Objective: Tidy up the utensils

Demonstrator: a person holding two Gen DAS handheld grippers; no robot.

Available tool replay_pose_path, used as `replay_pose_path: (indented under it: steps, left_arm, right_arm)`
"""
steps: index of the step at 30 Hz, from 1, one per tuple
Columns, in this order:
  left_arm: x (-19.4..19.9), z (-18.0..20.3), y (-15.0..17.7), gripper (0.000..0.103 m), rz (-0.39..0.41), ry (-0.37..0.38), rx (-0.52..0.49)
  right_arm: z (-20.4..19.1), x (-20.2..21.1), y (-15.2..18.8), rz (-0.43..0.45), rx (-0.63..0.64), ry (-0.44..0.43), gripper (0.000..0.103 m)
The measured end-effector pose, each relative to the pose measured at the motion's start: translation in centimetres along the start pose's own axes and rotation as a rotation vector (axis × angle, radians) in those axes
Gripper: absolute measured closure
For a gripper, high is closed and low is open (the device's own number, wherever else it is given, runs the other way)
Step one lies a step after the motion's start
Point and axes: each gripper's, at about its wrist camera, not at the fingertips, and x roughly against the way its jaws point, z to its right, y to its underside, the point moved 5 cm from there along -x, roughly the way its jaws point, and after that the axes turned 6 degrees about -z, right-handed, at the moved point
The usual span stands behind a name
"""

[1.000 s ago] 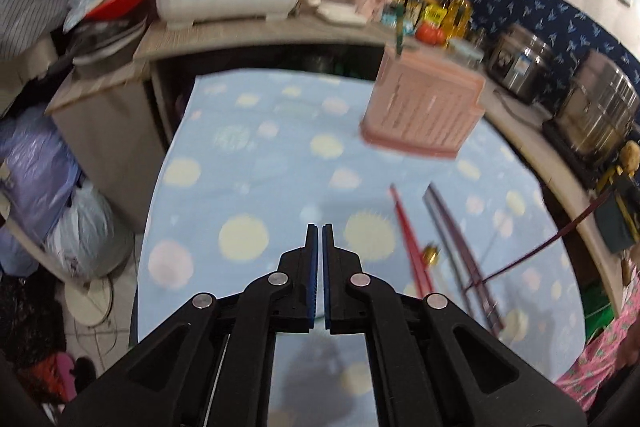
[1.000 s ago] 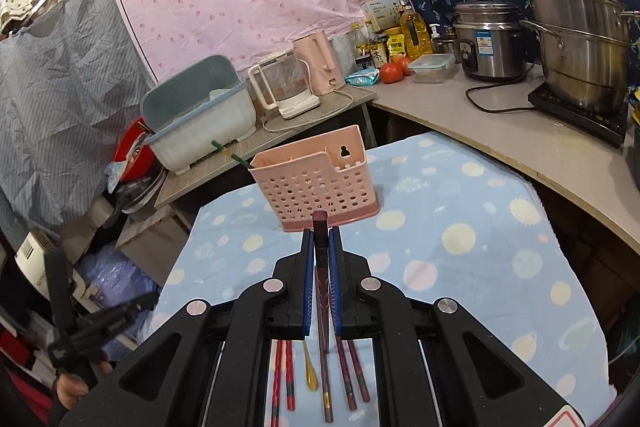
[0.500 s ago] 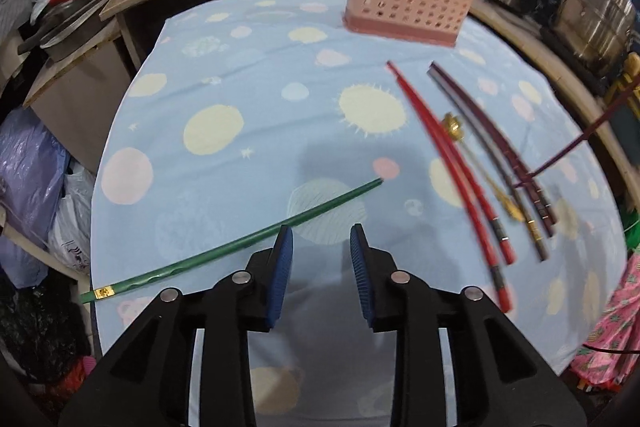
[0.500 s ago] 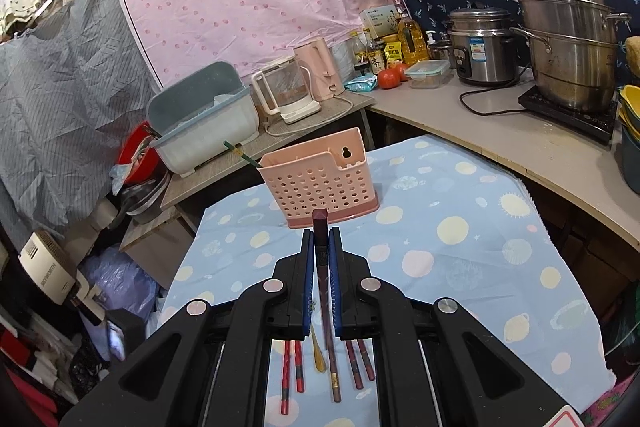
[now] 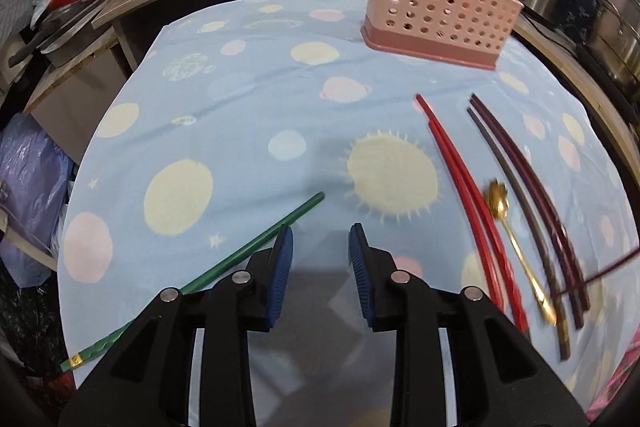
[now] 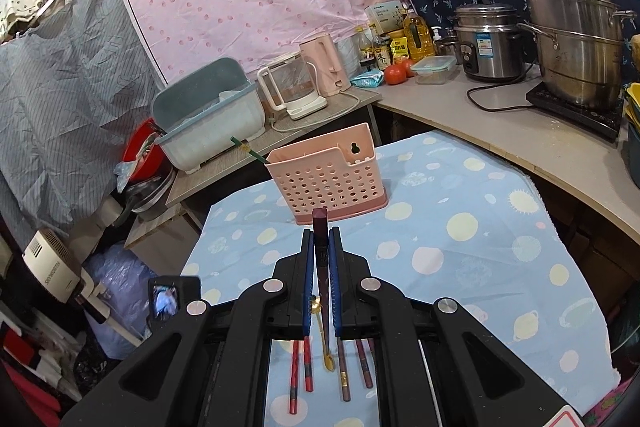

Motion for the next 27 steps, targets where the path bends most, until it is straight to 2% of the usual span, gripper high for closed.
replay_pose_path:
  steps: [3, 8, 13, 17, 20, 22, 27]
  left_arm:
    - [1.3, -0.3, -0.1, 0.075, 0.020, 0.030, 0.018]
    - [4.2, -2.8, 2.0, 0.071, 0.062, 0.017, 0.020]
    - [4.9, -8.5, 4.2, 0.069, 0.045, -0.043, 0.058]
    - [3.7, -11.0, 5.1, 0.069, -0.009, -0.009, 0.074]
    - [3.5, -10.8, 5.6, 0.068, -0.005, -0.004, 0.060]
    - [3.6, -10.0, 5.7, 0.068, -0.008, 0.027, 0.055]
    - [3.7, -5.9, 6.4, 0.068, -0.027, 0.067, 0.003]
  right_arm:
    - [-0.3, -0.2, 0.2, -0.010, 0.002, -0.010, 0.096]
    - [-1.1, -0.3, 0.9, -0.023, 0.009, -0.031, 0.096]
    - [-2.5, -0.3, 1.4, -0.031, 0.025, -0.049, 0.095]
    - [-3.5, -0.2, 1.5, -0.030, 0.035, -0.058, 0.095]
    - [-3.9, -0.1, 1.5, -0.027, 0.043, -0.057, 0.095]
    - [-4.1, 0.2, 1.5, -0.023, 0.048, -0.056, 0.095]
    - [-4.0, 0.5, 1.3, -0.017, 0.051, -0.055, 0.095]
